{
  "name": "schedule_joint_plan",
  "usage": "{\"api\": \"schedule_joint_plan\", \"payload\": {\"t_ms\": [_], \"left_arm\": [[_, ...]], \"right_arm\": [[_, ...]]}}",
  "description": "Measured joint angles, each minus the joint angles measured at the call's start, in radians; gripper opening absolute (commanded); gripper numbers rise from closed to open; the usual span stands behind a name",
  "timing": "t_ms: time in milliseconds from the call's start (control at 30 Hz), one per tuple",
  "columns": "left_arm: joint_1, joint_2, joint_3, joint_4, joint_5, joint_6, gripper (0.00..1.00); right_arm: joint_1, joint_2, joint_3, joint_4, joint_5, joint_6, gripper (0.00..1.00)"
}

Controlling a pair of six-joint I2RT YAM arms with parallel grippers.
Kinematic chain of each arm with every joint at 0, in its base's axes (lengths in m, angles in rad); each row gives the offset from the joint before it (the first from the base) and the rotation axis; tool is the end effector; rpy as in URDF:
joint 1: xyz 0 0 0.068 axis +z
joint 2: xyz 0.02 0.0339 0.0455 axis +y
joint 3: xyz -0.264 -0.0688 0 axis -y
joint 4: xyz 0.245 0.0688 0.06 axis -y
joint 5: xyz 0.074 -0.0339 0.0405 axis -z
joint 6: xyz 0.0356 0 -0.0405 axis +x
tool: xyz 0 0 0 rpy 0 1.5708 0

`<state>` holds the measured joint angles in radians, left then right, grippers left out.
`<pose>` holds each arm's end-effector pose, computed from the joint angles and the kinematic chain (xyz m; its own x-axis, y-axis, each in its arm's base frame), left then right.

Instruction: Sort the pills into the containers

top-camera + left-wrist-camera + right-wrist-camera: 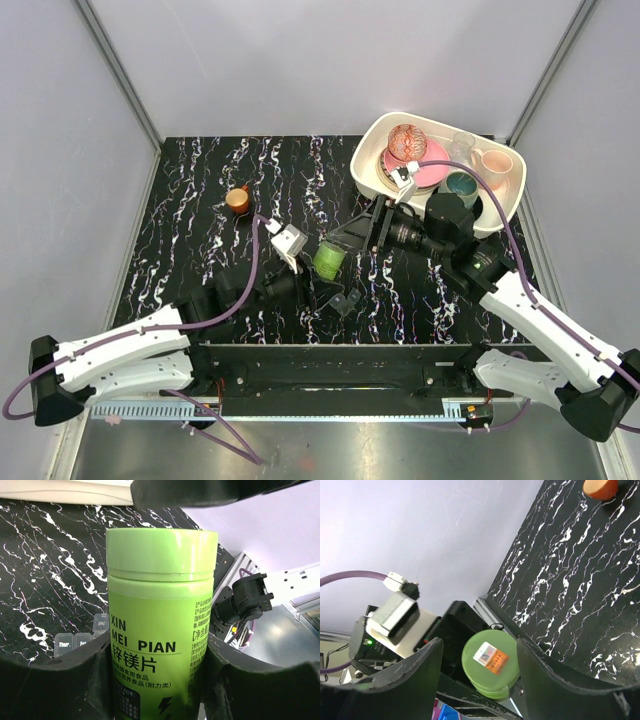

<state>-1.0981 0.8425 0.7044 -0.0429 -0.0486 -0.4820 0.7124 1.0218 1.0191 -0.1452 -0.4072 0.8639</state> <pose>0.0940 -0.1799 0.3165 -0.4748 -0.0885 -0.8756 0.7307 0.5149 -0.4482 0.1671 0.1629 0.3823 -0.7542 0.2711 -0.5980 -0.4976 0.3583 0.7900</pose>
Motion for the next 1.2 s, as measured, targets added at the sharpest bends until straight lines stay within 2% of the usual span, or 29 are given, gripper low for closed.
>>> {"api": "schedule_joint_plan", "payload": {"t_ms": [267, 667, 1200], "left_arm": [[0.0, 0.039, 0.0, -0.017, -0.009, -0.018, 0.0], [0.0, 0.047, 0.019, -0.024, -0.055, -0.034, 0.0], [-0.002, 0.076, 0.034, -0.045, -0.087, -0.053, 0.0]], "right_arm": [[0.001, 0.002, 0.0, 0.055, 0.056, 0.008, 0.63], [0.055, -0.002, -0.011, -0.014, 0.206, 0.001, 0.63], [0.104, 0.007, -0.051, 0.029, 0.259, 0.011, 0.63]]}}
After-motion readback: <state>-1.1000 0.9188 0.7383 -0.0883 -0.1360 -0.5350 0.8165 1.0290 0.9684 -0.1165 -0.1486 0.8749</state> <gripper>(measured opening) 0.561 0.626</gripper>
